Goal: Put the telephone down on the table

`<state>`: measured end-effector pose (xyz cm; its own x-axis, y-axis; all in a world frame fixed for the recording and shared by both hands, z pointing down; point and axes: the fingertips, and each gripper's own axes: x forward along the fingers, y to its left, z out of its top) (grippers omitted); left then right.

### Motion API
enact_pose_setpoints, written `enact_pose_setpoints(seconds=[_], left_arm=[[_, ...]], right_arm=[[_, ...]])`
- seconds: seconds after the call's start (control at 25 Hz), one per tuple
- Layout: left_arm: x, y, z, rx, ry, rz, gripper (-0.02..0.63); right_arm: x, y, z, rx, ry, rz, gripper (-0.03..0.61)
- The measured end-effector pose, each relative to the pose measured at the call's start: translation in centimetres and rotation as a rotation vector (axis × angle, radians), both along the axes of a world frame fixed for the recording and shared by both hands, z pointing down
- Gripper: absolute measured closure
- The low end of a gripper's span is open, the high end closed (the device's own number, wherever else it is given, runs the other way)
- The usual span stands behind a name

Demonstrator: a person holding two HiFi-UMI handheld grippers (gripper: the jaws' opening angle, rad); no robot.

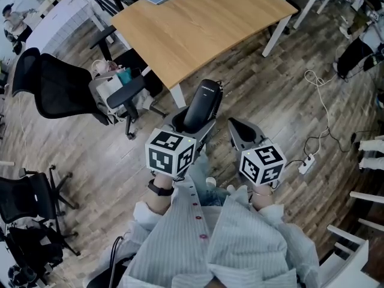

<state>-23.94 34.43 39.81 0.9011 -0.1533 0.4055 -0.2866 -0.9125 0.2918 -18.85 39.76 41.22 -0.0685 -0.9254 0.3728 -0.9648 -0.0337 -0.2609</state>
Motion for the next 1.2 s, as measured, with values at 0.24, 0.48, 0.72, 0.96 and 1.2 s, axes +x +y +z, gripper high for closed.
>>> enact_pose_setpoints(seconds=[0.24, 0.48, 0.72, 0.96, 1.2], left_arm=[[3.7, -6.6, -0.9, 0.016, 0.005, 0.015, 0.307], [6.3, -11.2, -1.4, 0.027, 0.007, 0.036, 0.307], [7.9, -14.5, -1.4, 0.040, 0.002, 0.068, 0.307], [8.4, -16.0, -1.4, 0.051, -0.003, 0.110, 0.307], [9.2, -17.1, -1.1, 0.032, 0.002, 0.120, 0.306]], right_arm=[[3.6, -6.2, -0.5, 0.005, 0.001, 0.011, 0.543], [6.6, -10.7, -0.8, 0.020, -0.007, 0.044, 0.543], [8.4, -13.9, -0.6, 0.039, -0.020, 0.087, 0.543], [9.1, -15.7, -0.8, 0.051, -0.014, 0.130, 0.543], [10.1, -16.5, -0.5, 0.035, -0.016, 0.147, 0.543]])
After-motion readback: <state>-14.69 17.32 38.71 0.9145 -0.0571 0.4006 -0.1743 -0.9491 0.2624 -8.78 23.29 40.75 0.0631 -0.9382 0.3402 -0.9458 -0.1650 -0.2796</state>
